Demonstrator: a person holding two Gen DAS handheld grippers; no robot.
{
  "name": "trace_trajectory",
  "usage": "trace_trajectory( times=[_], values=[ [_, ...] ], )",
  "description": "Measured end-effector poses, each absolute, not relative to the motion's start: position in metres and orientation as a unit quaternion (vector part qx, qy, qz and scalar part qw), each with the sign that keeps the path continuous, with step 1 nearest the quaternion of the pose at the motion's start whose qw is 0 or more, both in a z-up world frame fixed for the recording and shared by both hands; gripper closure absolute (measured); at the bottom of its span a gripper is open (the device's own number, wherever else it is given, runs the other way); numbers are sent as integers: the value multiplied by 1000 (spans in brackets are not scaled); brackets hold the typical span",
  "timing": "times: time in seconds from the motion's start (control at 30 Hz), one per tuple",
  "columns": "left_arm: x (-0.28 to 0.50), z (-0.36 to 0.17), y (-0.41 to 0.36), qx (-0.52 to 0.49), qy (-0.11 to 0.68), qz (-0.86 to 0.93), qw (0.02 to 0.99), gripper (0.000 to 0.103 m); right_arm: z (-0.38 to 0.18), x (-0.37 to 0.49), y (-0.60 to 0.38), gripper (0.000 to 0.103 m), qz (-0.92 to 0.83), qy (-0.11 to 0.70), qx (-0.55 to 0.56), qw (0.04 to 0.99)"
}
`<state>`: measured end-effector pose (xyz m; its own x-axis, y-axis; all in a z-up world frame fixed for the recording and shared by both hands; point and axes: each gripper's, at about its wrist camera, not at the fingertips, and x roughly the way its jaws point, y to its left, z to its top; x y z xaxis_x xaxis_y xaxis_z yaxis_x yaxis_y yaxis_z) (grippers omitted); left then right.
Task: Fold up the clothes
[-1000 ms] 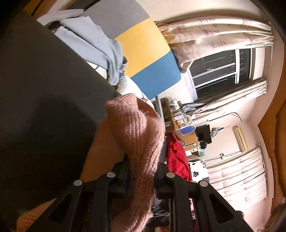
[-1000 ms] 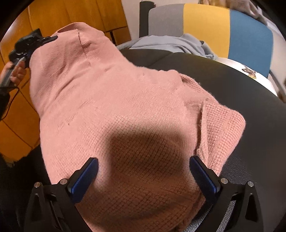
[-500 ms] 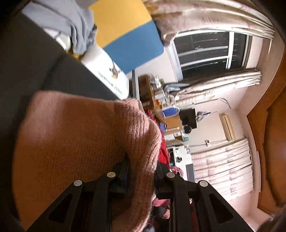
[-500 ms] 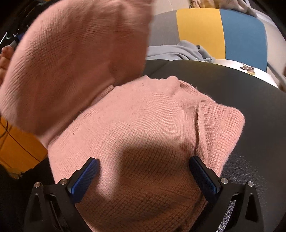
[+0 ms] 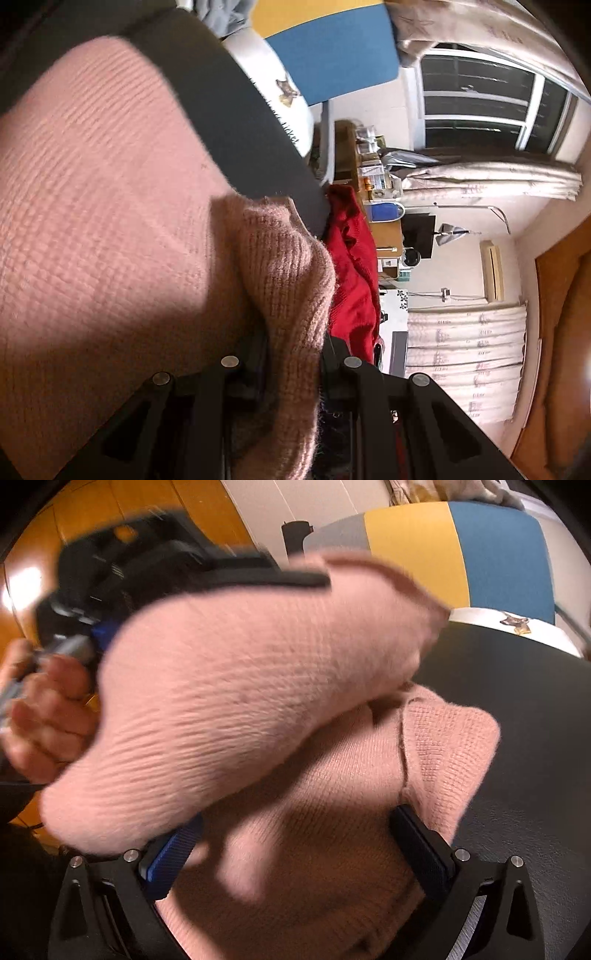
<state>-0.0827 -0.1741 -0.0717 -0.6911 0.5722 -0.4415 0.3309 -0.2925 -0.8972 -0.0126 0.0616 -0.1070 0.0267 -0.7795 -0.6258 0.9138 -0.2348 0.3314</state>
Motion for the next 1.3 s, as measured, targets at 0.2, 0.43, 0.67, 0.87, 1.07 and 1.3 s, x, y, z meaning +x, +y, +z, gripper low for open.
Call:
trace_trajectory(
  times=[0.2, 0.43, 0.67, 0.87, 1.07, 1.3],
  values=[
    [-82, -86, -170, -376, -607, 697, 65, 83, -99, 9, 120, 0, -688, 62, 379, 615],
    [-88, -95, -149, -376, -609, 696, 58, 83, -116, 37, 130, 0, -667, 41, 408, 622],
    [-92, -100, -147, -394, -617, 680, 44, 82, -124, 48, 120, 0, -662, 26, 407, 629],
    [-97, -113, -134, -417, -661, 622, 43, 76, -119, 57, 125, 0, -673, 39, 409, 615],
    [-101, -92, -129, -426, -657, 606, 138, 71, -116, 59, 149, 0, -696, 27, 417, 583],
    [-111, -56, -116, -403, -638, 617, 223, 69, -112, 75, 165, 0, -717, 35, 426, 550]
  ],
)
